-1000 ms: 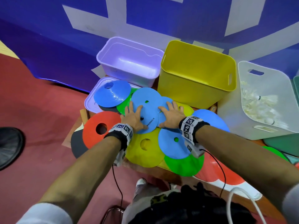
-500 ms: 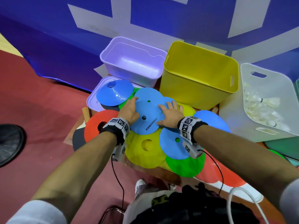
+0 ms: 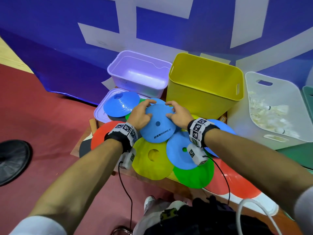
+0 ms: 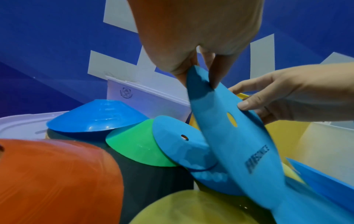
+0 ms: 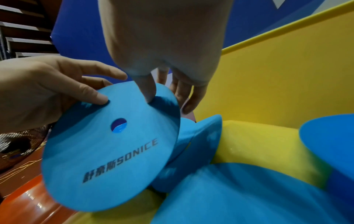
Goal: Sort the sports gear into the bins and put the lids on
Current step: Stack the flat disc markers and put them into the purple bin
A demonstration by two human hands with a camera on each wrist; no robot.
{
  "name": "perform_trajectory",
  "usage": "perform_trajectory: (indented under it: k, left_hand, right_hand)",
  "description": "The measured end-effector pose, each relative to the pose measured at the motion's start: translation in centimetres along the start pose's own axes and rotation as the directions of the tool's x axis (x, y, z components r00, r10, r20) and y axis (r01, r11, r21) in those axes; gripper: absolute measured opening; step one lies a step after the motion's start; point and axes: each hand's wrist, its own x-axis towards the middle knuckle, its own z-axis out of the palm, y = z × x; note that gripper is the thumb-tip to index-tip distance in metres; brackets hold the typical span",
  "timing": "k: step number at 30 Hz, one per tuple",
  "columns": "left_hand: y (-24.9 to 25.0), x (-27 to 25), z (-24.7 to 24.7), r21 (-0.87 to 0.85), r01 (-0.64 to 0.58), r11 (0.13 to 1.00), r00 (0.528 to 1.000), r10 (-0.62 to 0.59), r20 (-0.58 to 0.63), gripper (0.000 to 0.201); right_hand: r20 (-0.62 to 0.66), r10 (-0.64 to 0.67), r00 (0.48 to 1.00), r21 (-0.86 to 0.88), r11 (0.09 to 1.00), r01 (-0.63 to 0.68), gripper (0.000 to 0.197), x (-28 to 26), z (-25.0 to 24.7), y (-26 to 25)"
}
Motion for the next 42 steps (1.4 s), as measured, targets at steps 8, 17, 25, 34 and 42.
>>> perform_trajectory:
  k: [8, 17, 25, 34, 42]
  left_hand:
    - [2.0, -0.4, 1.6, -0.013, -0.012, 1.0, 0.989, 0.014, 0.149, 0.06]
    - [3.2, -1.6, 4.0, -0.179, 0.064, 0.982, 0.973, -0.021, 0.229, 0.061]
    - [3.3, -1.8, 4.9, -0.259, 0.135, 0.956, 0.955, -0.056, 0.29, 0.064]
    - [1.5, -0.7, 3.0, -0.402, 0.25, 0.881, 0.964, -0.188, 0.189, 0.065]
    - [-3.0, 0.3, -0.2, -0.247, 0.304, 0.92, 0.952, -0.302, 0.05, 0.064]
  right_hand:
    - [-0.075, 0.028, 0.997, 0.267, 0.964, -0.007, 0.024, -2.2, -2.3, 0.8]
    - [-0.066, 0.079, 0.995, 0.34, 0.939, -0.053, 0.022, -4.5, -3.3, 3.3]
    - [-0.084, 0.099, 0.992, 0.381, 0.923, -0.06, 0.02, -5.3, -3.7, 4.3]
    - [-0.058, 0.08, 0.995, 0.129, 0.989, -0.072, 0.034, -3.2, -3.0, 4.5]
    - [0.083, 0.177, 0.981, -0.22, 0.963, -0.155, 0.074, 0.8, -1.9, 4.7]
